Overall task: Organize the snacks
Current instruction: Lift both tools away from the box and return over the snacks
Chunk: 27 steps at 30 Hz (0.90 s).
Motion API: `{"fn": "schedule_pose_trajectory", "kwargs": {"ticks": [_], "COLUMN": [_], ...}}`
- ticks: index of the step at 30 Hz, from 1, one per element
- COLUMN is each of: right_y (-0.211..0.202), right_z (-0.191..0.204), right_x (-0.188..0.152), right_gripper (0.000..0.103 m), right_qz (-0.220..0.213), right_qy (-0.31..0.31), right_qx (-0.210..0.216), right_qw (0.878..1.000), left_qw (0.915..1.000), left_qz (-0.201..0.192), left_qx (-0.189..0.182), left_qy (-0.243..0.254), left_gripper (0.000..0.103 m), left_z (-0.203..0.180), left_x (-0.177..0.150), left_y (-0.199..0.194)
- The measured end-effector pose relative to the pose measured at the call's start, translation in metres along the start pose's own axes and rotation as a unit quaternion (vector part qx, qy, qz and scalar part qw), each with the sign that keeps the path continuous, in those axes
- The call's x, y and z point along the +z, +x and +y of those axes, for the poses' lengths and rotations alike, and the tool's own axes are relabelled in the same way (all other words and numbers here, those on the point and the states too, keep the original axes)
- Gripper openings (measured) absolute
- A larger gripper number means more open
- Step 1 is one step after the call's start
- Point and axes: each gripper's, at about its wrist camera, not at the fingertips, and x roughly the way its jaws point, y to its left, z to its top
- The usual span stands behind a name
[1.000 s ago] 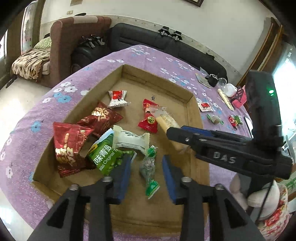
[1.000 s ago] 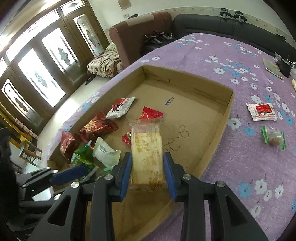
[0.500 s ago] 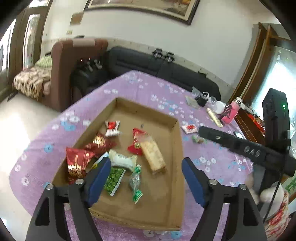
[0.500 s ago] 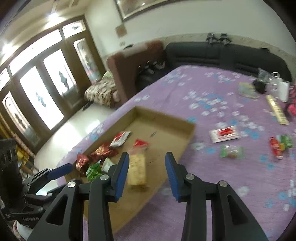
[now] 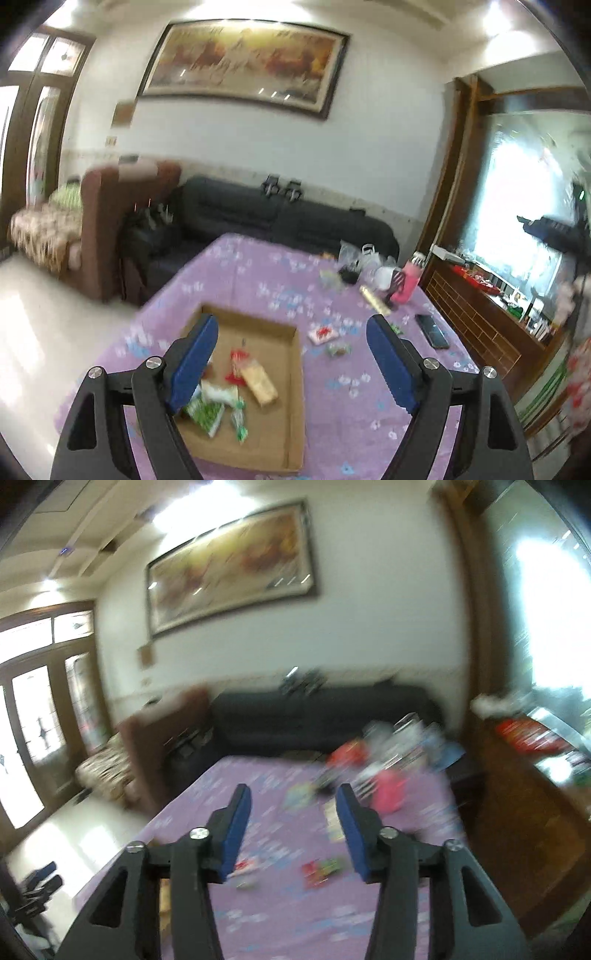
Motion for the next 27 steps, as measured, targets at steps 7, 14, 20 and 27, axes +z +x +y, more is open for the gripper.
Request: {"fn": "schedule_pose_trajectory", "kwargs": {"ticks": [7,14,20,27], "right_y": [-0.129,-0.119,0.023,0.2], "right_z": [-0.054,-0.089,-0.081,-0.032], "right_x": [0.077,0.064,-0.043,-0.172], "right_gripper": [0.061,0.076,0.076,0.062], "right_qz": [-0.081,-0.067,0.076,0.223], "right_qy": [-0.051,-0.047,-0.047,0.059], "right_qx": [-0.204,-0.235,-0.141,0.046], "right_qw": [0.974,0.969,0.986,0.972], "left_qw": [0.9756,0.9824,0.9931,0.9843], "left_qz": [-0.122,-0.085,0.035,0.105], "left_qx": [0.117,0.08,0.008,0.05], "left_qy": [0.141,0.146,0.112,0.132], "left_gripper": [0.103,0.103,0.103,0.103], "left_z": [-0.058,-0.071,-0.074,-0.088], "left_x": [0.059,0.074,0.037,-0.007], "left_y": [-0.033,0.01,0.083,0.156]}}
